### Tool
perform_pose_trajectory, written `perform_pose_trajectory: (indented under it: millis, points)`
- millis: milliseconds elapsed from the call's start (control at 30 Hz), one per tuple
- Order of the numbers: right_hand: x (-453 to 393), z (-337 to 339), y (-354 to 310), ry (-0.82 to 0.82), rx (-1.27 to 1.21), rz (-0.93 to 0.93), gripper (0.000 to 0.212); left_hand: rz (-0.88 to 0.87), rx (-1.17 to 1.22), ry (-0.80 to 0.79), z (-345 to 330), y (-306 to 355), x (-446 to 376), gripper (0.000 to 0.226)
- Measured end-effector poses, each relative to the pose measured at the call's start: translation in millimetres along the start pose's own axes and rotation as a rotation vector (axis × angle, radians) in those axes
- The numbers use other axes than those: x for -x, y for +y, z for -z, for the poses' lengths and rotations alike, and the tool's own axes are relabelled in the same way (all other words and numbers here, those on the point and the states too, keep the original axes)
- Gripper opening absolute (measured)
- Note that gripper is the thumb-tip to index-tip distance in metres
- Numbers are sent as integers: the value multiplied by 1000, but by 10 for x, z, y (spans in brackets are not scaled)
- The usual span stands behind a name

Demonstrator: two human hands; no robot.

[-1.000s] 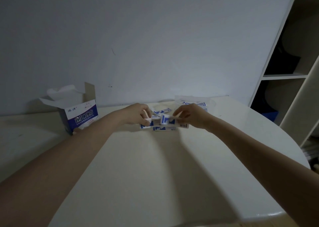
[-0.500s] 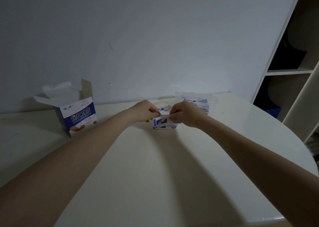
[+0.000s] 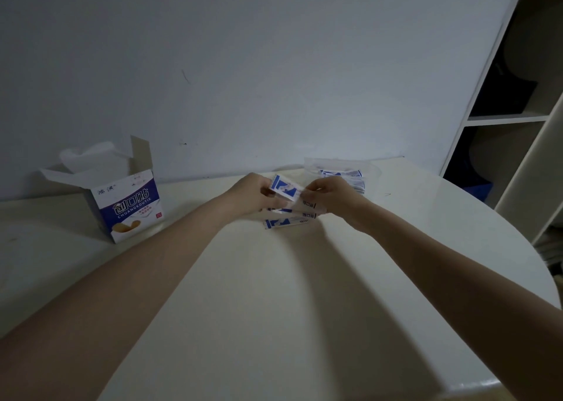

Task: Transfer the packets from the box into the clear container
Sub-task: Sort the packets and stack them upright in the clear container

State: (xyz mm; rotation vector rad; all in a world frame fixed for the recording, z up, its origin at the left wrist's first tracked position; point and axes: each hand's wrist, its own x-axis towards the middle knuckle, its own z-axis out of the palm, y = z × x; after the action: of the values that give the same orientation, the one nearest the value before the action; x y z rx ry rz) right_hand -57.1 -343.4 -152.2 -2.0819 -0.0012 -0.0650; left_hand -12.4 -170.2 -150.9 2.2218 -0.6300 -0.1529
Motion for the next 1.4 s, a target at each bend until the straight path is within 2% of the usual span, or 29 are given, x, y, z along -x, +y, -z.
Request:
perform_pose_trajectory:
  millis: [100,200,300,400,467,533,600,667,767,900,1100,1233,1333,1400]
  points:
    - [24,26,-21,-38,-159,-26,20,41,-7,13,51,19,4,13]
    - [52,41,-32,-43,-268,-58,20,72,-26,-6,87,10,35,34]
    - [76,70,-56,37,-307,-60,21,100,18,25,134,-22,91,48]
    - [103,111,-81,98,-337,-35,17,116,85,87,217,-81,127,38]
    - [107,120,-95,83,-394,-18,4,127,138,120,271,-108,142,22]
    - [111,112,-118,51,-448,-14,15,124,167,138,300,-117,148,16]
    - [129,77,-164,13,-412,-12,18,110,177,151,303,-111,156,18]
    - [144,25,-196,-18,-318,-10,12,103,154,166,287,-85,168,21]
    - [129,-8,-201,48,-283,8,4,118,147,159,272,-71,197,25]
    - [104,61,-182,180,-291,151,12,237,393,40,288,-115,243,13]
    - [123,52,-154,125,-189,246,17,336,595,18,292,-73,237,28]
    - [134,48,-141,107,-180,252,19,319,766,-7,279,-49,228,14]
    - [127,73,-109,67,-188,218,15,271,724,-3,256,-78,220,8]
    - [114,62,-82,36,-147,180,15,257,632,37,249,-87,211,13]
